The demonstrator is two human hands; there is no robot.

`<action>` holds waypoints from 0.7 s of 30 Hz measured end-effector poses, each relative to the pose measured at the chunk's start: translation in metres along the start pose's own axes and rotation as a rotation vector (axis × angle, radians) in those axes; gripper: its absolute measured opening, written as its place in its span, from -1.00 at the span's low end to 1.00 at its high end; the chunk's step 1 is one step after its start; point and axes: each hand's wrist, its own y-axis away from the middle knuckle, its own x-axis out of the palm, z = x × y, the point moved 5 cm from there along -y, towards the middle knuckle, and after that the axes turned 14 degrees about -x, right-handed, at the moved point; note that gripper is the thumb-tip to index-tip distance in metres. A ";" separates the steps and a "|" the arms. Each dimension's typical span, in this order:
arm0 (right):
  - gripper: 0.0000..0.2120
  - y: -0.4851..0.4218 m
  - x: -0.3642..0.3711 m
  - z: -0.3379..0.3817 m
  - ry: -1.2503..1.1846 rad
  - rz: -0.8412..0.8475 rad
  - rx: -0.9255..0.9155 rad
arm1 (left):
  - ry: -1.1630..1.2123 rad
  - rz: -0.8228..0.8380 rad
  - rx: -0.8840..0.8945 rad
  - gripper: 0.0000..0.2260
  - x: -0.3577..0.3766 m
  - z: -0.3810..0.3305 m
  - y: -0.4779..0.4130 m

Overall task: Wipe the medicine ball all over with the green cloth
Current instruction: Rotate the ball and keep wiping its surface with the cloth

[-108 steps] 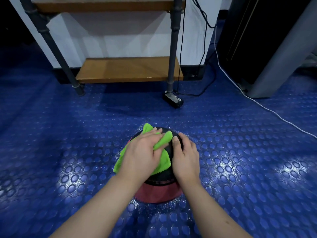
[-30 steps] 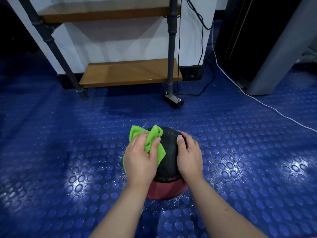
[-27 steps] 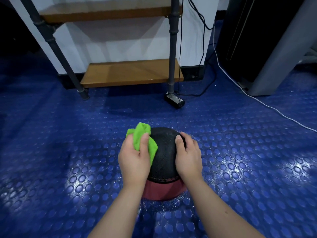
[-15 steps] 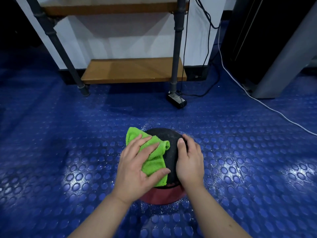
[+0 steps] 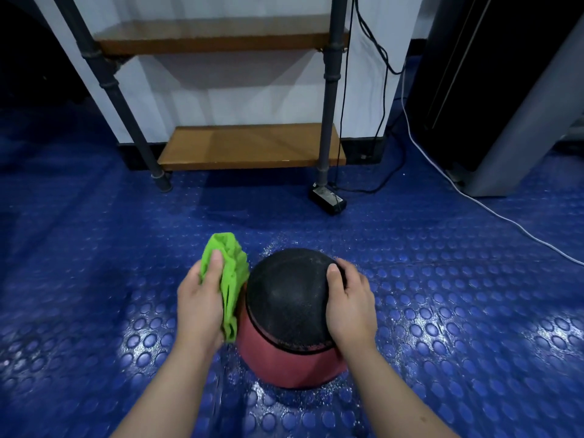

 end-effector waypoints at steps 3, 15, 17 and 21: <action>-0.60 0.004 -0.005 -0.005 -0.058 -0.004 -0.031 | -0.217 -0.020 0.145 -0.82 0.003 -0.001 0.026; -0.54 0.038 -0.007 -0.008 -0.135 -0.007 -0.298 | -0.854 0.395 0.593 -0.58 0.075 0.001 0.076; -0.70 0.040 -0.011 -0.006 -0.239 -0.058 -0.339 | -0.926 0.331 0.673 -0.44 0.065 -0.004 0.079; -0.74 0.038 -0.028 -0.018 -0.536 -0.216 -0.073 | -0.930 0.177 0.236 0.15 0.015 0.008 0.055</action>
